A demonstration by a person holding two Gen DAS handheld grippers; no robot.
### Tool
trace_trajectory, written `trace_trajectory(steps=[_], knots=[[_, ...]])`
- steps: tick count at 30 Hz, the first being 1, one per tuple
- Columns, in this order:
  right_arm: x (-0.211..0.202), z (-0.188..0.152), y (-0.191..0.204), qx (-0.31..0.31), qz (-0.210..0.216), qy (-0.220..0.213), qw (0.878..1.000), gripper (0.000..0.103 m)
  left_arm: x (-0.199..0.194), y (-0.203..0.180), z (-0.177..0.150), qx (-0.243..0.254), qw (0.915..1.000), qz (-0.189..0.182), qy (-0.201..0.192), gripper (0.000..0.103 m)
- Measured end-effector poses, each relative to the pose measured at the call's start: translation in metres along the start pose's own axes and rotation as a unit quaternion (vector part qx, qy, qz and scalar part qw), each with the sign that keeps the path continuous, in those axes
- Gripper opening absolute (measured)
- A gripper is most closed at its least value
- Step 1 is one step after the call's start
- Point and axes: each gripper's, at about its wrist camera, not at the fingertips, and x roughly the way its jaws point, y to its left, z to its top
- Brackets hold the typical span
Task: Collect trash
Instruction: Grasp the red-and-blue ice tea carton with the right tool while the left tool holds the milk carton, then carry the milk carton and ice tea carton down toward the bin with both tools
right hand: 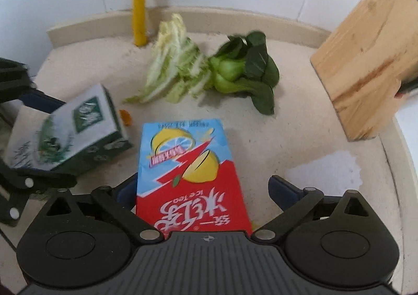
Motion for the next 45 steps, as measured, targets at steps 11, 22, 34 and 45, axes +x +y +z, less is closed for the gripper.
trace_trajectory(steps=[11,22,34,45], knots=[[-0.006,-0.011,0.005,0.047,0.015,-0.01,0.999,0.072,0.001,-0.01,-0.002,0.005,0.9996,0.025,0.005,0.047],[-0.063,-0.019,0.022,0.1,-0.002,-0.064,0.993,0.072,-0.05,-0.005,-0.008,0.008,0.9988,0.009,-0.047,0.047],[-0.094,-0.029,0.056,0.122,-0.02,-0.092,0.988,0.072,-0.08,0.009,-0.031,-0.009,0.998,0.005,-0.063,0.047],[-0.105,-0.048,0.07,0.164,-0.024,-0.095,0.982,0.072,-0.095,0.013,-0.052,-0.019,0.9976,0.006,-0.067,0.047]])
